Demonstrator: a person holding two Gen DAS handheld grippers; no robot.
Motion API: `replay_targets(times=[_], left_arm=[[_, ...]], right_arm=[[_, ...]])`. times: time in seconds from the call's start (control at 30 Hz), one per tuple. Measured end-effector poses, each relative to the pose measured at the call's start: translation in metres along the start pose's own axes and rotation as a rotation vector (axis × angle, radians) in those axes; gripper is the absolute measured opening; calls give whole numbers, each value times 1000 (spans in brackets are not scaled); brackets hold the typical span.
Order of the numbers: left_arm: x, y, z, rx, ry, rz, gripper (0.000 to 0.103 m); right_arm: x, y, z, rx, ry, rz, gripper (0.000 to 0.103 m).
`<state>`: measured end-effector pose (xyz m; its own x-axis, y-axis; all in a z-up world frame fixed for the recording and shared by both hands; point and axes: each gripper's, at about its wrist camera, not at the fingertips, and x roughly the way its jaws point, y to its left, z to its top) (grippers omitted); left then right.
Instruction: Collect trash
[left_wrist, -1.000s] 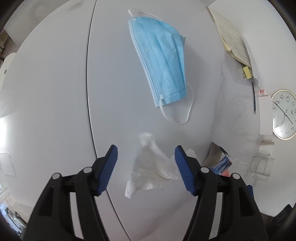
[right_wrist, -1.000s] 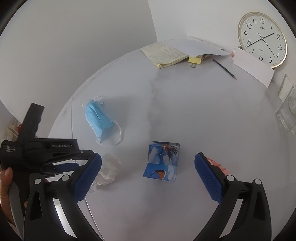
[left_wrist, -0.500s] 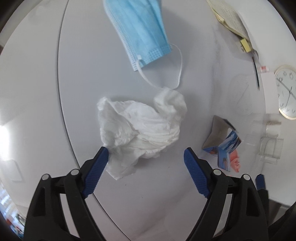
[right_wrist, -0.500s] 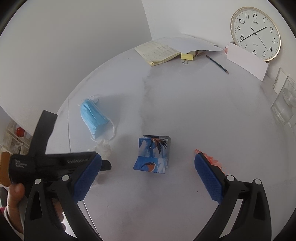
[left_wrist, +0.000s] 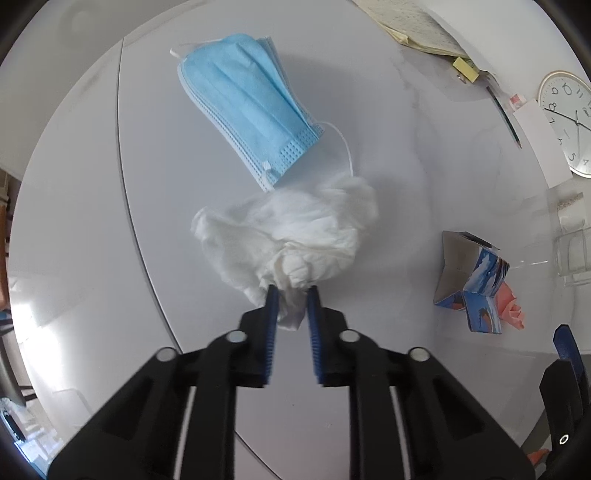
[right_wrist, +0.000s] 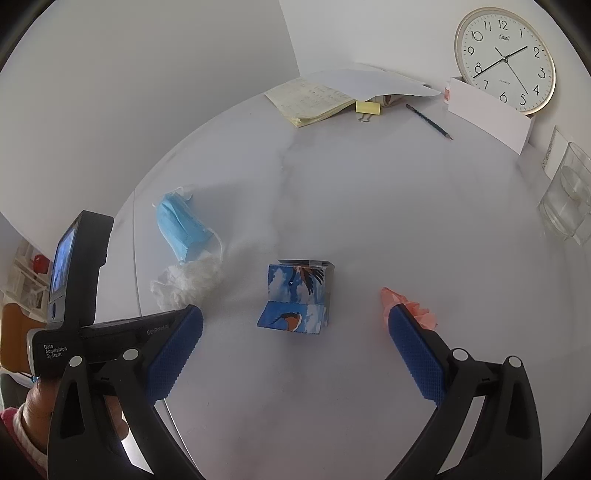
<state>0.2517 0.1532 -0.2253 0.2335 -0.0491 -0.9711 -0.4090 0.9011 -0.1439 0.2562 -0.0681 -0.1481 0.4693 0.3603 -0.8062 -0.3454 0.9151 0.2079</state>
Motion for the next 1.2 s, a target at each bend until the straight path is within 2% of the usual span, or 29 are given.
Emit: replay_targets(times=[0.1,0.27,0.5,0.73,0.93,1.03,1.2], left_arm=[[-5,0,1,25,-29,3,8],[-17,-4,4,57,-63,-24,7],[-36,19,-2,64,-88,-40,7],[-61,51,-7,63,-142,-26,7],[-62,97,-2,-34,-156,16,7],[-56,115,5,-86,-160,33,7],[-46,136,16,-142,-162,52,7]], right_arm=[[0,3,1,-9,1,1,100],[1,10,2,-29,1,8,100],[2,27,8,-77,-10,22,100],[14,56,19,-173,-1,98,100],[66,108,48,-326,65,194,100],[99,136,63,-407,96,207,100],[147,170,80,-471,126,205,100]])
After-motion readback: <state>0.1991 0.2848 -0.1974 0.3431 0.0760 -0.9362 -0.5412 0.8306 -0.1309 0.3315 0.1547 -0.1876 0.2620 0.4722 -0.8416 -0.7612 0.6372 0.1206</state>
